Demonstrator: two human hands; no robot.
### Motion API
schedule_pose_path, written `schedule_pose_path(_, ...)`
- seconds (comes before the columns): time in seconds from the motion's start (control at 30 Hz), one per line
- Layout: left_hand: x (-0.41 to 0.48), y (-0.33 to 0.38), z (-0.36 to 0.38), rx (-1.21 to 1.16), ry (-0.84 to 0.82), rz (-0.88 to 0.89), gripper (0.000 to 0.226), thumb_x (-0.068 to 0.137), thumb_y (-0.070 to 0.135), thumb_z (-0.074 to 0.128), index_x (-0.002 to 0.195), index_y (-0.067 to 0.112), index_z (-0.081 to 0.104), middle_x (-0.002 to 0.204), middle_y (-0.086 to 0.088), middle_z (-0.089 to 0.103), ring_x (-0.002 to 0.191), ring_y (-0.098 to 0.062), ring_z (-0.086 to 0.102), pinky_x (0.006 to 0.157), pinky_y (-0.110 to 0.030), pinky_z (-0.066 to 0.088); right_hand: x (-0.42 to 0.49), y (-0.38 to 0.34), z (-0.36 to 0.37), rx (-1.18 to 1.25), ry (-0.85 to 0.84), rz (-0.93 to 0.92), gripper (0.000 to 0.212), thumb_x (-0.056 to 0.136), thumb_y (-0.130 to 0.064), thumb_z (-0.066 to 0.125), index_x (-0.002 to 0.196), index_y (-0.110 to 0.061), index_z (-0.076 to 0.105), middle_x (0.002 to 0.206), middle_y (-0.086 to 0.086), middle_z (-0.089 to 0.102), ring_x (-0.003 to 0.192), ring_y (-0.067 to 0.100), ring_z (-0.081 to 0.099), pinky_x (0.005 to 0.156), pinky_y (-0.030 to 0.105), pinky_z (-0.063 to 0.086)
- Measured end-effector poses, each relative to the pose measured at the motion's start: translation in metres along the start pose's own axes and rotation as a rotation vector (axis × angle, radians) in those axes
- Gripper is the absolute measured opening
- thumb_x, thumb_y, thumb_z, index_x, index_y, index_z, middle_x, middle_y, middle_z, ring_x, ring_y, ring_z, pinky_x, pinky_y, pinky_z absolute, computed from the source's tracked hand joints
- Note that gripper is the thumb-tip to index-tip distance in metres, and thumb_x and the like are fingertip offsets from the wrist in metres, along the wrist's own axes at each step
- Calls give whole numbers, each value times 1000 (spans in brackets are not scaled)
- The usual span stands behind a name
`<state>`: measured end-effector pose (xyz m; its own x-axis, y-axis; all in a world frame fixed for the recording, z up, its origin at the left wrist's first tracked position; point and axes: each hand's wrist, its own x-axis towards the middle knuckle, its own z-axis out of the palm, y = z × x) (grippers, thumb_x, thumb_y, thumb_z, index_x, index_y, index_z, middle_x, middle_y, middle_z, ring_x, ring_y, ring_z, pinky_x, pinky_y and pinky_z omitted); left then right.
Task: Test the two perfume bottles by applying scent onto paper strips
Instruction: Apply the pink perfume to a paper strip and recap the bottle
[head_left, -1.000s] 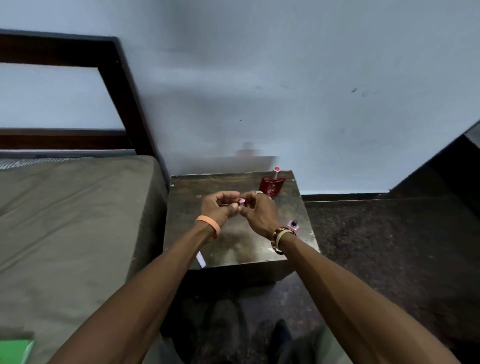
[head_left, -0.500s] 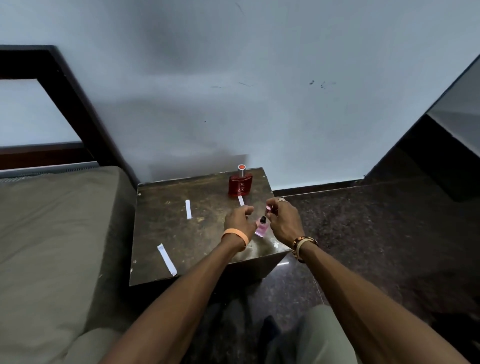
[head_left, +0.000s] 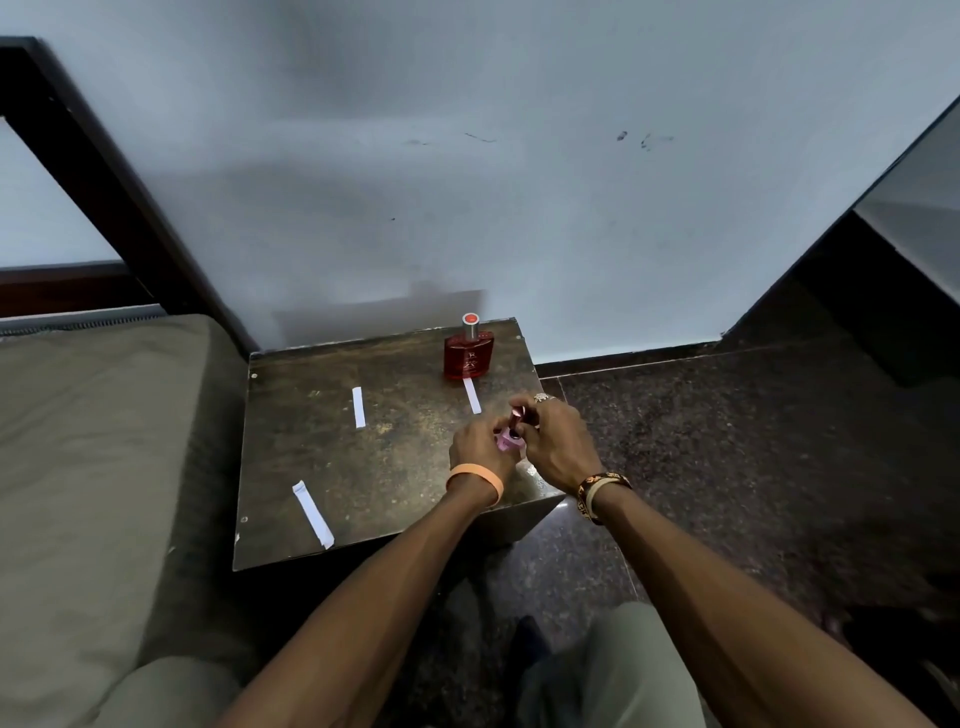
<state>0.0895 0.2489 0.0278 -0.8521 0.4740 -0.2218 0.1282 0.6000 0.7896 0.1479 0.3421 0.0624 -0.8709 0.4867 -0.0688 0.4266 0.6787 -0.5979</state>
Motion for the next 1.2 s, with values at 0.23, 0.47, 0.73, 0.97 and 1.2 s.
schedule_pose_path(0.23,1,0,0,-9,13,-23,27,74,21,75,101,22,73,100,-3,73,91,-23,68,84,-38,55,-5,7,3,-85,-39,-31,26,92,-8,60,116,-15,67,106,9,70,100,24,65,87,32,53)
schedule_pose_path(0.47,-3,1,-5,-13,0,-6,29,77,19,73,104,29,71,98,-3,74,91,-21,68,82,-37,56,-4,5,4,-113,-78,-84,31,87,-4,62,111,-23,68,102,-1,72,96,16,66,82,24,50)
schedule_pose_path(0.73,-2,3,-5,26,7,-3,24,78,26,70,102,26,71,98,-1,73,91,-23,67,80,-37,55,0,2,5,-131,-79,-32,35,91,-15,58,126,-17,63,118,8,67,106,23,63,93,35,52)
schedule_pose_path(0.97,-3,12,0,-1,79,-57,18,75,20,69,92,22,71,91,-5,73,86,-25,67,74,-35,54,7,5,3,-175,-77,-21,20,88,-31,69,105,-20,71,98,2,70,91,21,66,79,35,54)
schedule_pose_path(1.2,-1,10,-1,-35,61,-85,26,69,20,78,94,23,72,92,-2,74,85,-21,69,78,-35,56,8,9,3,-224,-95,-59,20,91,-26,63,108,-16,69,100,7,69,94,26,65,76,30,49)
